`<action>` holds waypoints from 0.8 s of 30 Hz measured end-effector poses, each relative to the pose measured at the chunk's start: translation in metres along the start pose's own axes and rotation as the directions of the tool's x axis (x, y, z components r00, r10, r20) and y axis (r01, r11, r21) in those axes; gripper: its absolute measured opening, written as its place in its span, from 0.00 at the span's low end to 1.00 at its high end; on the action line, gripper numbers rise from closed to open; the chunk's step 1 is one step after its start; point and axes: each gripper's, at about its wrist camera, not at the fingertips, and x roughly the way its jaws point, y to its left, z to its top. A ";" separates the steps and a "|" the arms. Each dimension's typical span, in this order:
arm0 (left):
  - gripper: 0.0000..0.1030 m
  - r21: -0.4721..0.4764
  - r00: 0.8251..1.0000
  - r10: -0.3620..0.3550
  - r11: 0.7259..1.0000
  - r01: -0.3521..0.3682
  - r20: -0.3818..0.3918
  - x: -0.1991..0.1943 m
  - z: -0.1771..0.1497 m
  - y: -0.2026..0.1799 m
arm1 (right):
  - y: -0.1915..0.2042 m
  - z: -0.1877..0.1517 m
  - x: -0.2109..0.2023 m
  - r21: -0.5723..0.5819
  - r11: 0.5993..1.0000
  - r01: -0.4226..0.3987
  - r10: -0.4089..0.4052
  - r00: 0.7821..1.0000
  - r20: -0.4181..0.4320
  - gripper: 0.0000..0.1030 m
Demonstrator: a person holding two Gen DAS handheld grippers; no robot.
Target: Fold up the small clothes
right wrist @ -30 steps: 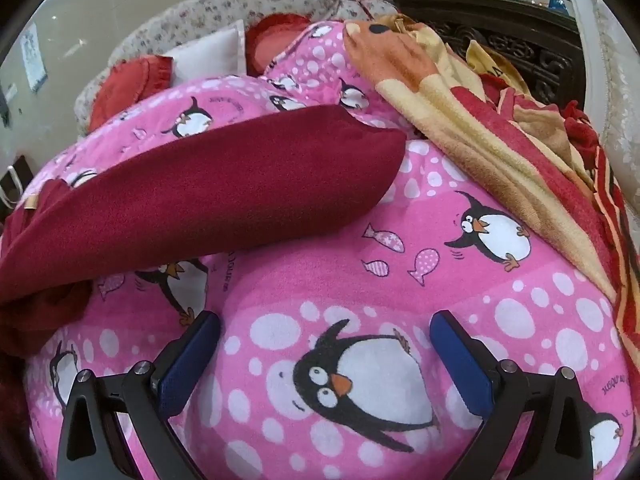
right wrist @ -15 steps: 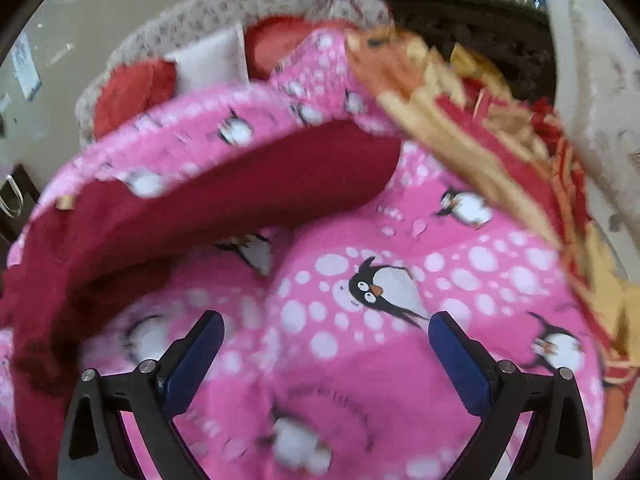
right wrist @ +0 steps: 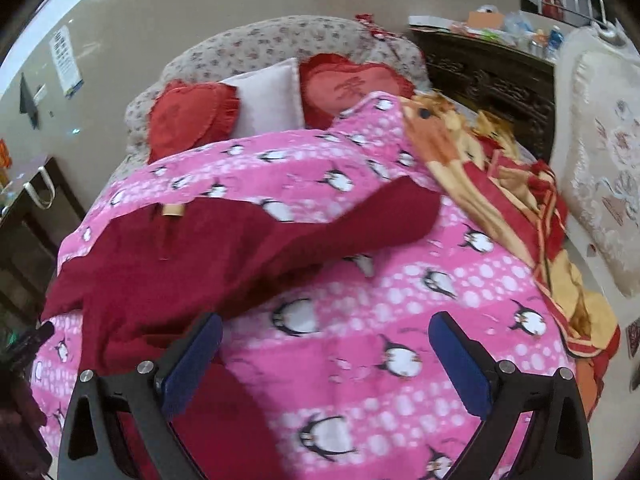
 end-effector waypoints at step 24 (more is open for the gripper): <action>1.00 -0.045 0.999 0.028 0.999 -0.027 0.025 0.002 0.012 0.012 | 0.156 0.019 0.036 -0.129 0.978 -0.162 0.165 0.986 0.008 0.99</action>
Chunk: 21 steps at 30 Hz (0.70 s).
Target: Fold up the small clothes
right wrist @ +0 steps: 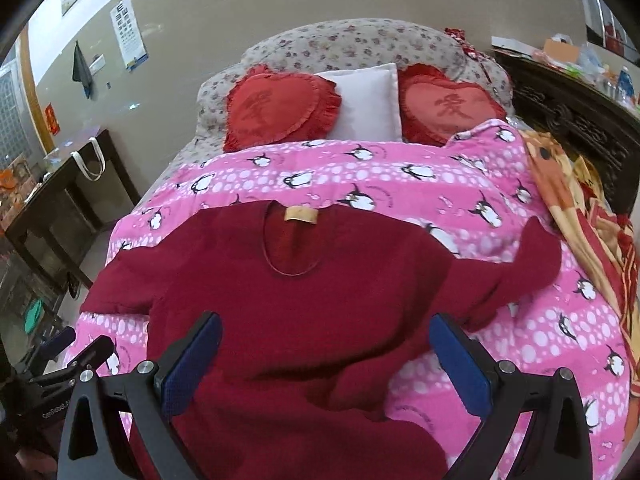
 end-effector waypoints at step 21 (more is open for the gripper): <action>1.00 -0.068 0.998 0.049 0.996 -0.051 -0.040 0.032 0.005 0.028 | 0.052 -0.005 0.050 -0.131 0.991 -0.004 -0.002 0.999 -0.047 0.99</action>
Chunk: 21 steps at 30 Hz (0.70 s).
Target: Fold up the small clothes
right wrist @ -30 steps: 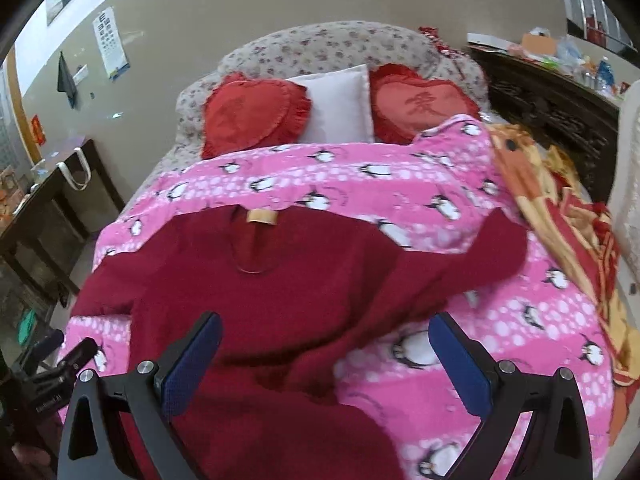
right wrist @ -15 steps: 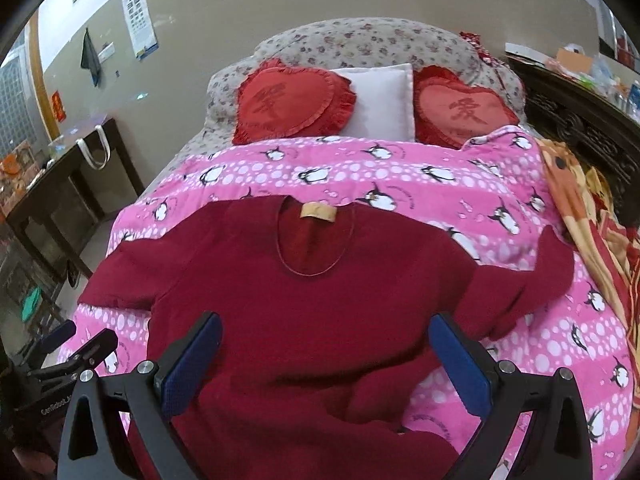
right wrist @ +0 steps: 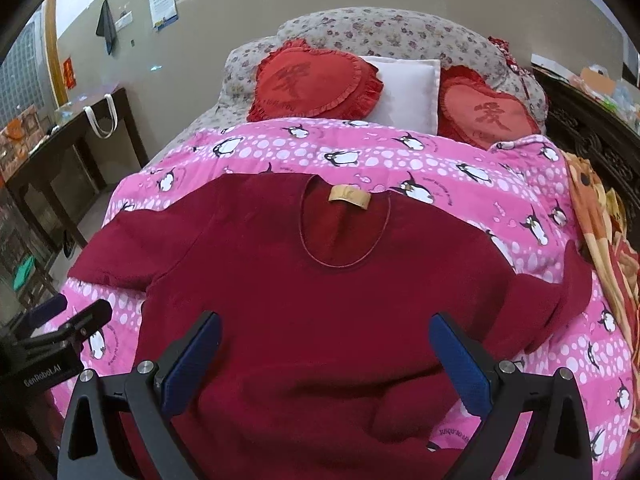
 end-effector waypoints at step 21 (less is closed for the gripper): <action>1.00 -0.040 0.999 0.020 0.999 -0.022 -0.028 0.019 0.004 0.018 | 0.014 -0.002 0.024 0.000 1.000 -0.016 0.016 0.999 -0.037 0.99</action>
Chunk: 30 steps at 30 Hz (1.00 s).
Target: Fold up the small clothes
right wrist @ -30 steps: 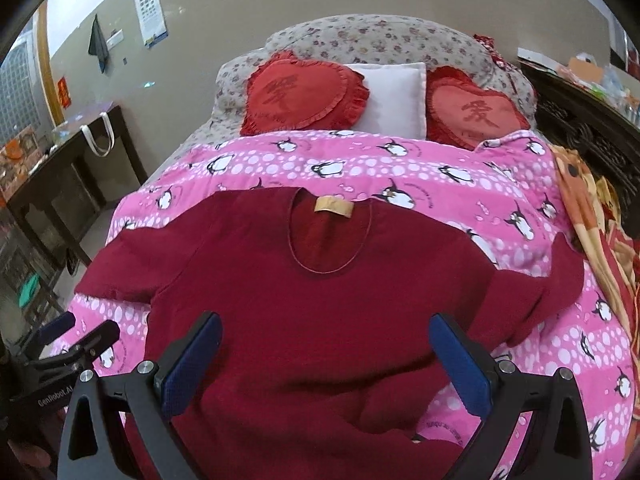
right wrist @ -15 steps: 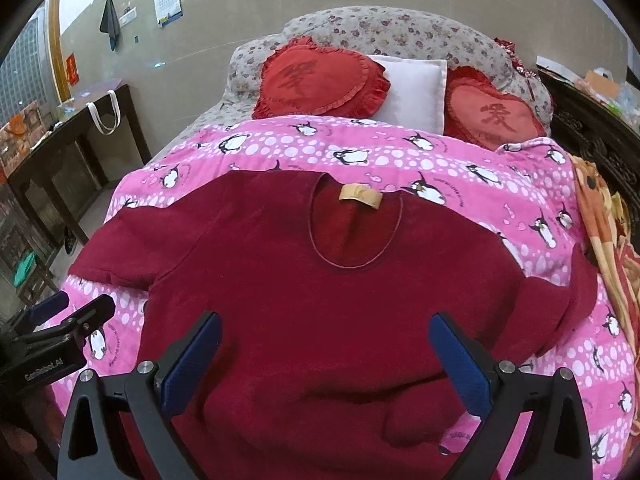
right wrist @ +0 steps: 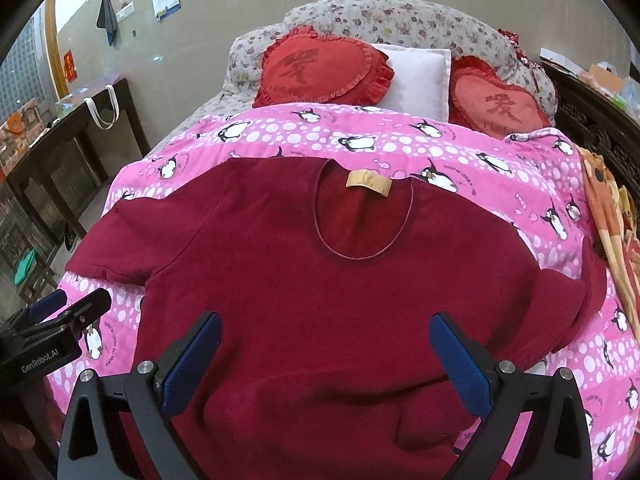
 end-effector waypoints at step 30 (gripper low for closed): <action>1.00 -0.030 1.000 0.013 0.999 -0.013 -0.019 0.008 0.002 0.011 | -0.002 -0.001 0.011 0.019 1.000 0.021 -0.021 1.000 -0.016 0.99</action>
